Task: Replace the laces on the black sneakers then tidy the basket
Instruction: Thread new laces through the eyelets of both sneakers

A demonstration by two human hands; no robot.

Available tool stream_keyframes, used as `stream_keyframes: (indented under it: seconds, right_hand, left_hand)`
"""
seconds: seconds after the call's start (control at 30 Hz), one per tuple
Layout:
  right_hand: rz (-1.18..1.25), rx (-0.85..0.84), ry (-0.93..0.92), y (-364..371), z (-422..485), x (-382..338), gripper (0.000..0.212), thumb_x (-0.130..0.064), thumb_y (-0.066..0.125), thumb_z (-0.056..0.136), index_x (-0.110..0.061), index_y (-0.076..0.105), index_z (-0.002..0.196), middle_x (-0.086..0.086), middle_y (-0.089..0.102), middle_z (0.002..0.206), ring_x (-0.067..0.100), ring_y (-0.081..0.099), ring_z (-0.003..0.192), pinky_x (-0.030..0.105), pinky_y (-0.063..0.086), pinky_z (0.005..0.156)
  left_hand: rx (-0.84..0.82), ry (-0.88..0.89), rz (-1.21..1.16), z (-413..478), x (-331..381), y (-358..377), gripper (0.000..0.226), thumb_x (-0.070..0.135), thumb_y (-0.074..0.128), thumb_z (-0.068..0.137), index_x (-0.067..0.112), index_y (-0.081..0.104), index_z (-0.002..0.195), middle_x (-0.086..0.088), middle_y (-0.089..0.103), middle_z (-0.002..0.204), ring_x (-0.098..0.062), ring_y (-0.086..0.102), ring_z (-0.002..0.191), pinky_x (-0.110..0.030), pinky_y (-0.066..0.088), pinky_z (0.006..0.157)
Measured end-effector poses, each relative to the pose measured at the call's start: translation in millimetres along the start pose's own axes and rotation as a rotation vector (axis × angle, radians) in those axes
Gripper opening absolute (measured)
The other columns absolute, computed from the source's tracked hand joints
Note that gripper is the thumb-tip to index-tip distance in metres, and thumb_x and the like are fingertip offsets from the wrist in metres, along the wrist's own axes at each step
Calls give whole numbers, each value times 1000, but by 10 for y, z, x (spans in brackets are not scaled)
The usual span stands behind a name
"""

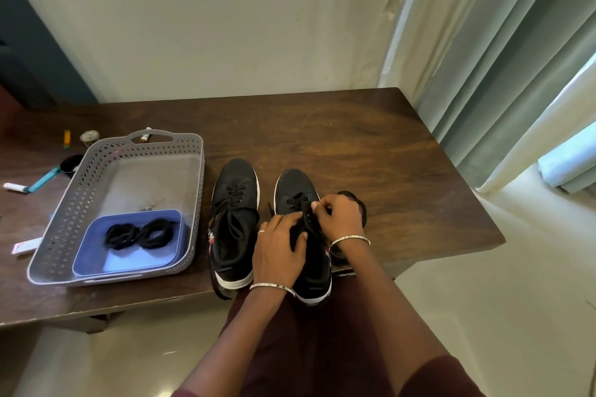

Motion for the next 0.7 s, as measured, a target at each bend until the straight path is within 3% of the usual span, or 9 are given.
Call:
stream_keyframes:
  seconds: [0.13, 0.33, 0.5, 0.6, 0.7]
  right_hand:
    - [77, -54, 99, 35, 47, 17, 27, -27, 61, 91, -7, 70, 75, 9, 71, 74, 27, 66, 76, 37, 53, 73]
    - [144, -142, 190, 55, 102, 3, 33, -27, 56, 89, -5, 67, 66, 11, 66, 69, 25, 58, 66, 39, 48, 67]
    - [224, -133, 243, 84, 170, 76, 29, -31, 63, 81, -12, 70, 61, 6, 72, 68, 30, 70, 74, 48, 58, 80]
    - [239, -89, 174, 56, 140, 89, 10, -30, 73, 81, -26, 69, 72, -2, 71, 72, 20, 70, 75, 43, 58, 80]
    - [246, -108, 34, 48, 91, 105, 9, -25, 78, 82, -32, 72, 80, -8, 71, 75, 8, 68, 75, 29, 57, 79]
  left_hand:
    - [31, -37, -123, 161, -16, -44, 26, 23, 64, 91, 23, 67, 117, 9, 60, 106, -16, 61, 92, -35, 52, 85]
    - [-29, -48, 5, 504, -41, -35, 21, 15, 63, 93, 24, 74, 108, 5, 57, 103, -19, 61, 92, -34, 50, 86]
    - [-38, -62, 33, 652, -71, -43, 13, 22, 76, 84, 26, 78, 96, 6, 55, 97, -19, 58, 89, -37, 52, 81]
    - [-29, -54, 49, 675, -68, -43, 11, 23, 78, 83, 25, 78, 93, 7, 54, 95, -17, 58, 90, -35, 51, 81]
    - [-25, -57, 49, 667, -81, -37, 13, 24, 77, 84, 25, 78, 96, 7, 55, 95, -16, 58, 88, -31, 50, 77]
Point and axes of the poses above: each hand's wrist, its own z-axis towards the middle knuckle, its own y-axis out of the palm, x = y × z, the point moved 2 cm from there along z, towards the middle knuckle
